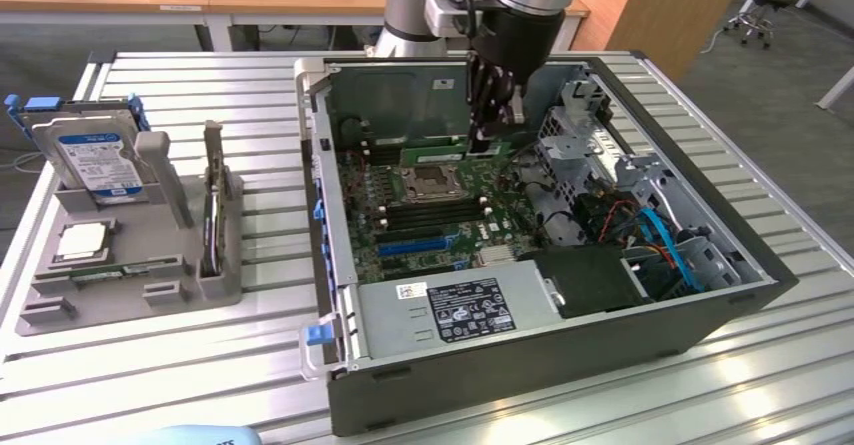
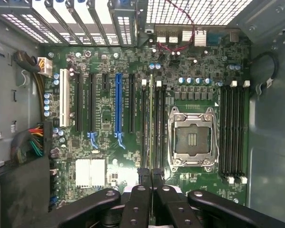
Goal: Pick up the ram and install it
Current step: 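Insert the ram into the slot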
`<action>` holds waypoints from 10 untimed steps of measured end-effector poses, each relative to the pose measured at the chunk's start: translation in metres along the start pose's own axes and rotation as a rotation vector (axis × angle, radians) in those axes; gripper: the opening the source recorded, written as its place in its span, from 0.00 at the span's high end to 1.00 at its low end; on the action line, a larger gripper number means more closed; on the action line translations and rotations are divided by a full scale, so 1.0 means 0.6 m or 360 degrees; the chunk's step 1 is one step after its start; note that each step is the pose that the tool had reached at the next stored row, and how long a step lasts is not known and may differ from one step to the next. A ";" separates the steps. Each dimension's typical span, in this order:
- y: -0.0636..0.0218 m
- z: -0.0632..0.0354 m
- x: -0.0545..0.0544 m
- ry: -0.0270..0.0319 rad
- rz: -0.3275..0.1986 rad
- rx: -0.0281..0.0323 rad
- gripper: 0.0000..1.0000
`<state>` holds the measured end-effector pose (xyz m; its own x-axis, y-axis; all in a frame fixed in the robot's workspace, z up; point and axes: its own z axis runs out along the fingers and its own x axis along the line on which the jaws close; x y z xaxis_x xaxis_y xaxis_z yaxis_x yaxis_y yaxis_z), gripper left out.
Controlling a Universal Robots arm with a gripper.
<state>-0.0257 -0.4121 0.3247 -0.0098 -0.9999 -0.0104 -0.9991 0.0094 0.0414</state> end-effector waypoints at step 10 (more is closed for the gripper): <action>-0.001 0.020 0.000 0.00000 0.0000 0.00000 0.88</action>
<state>-0.0257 -0.4121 0.3130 -0.0099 -0.9999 -0.0104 -0.9991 0.0094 0.0414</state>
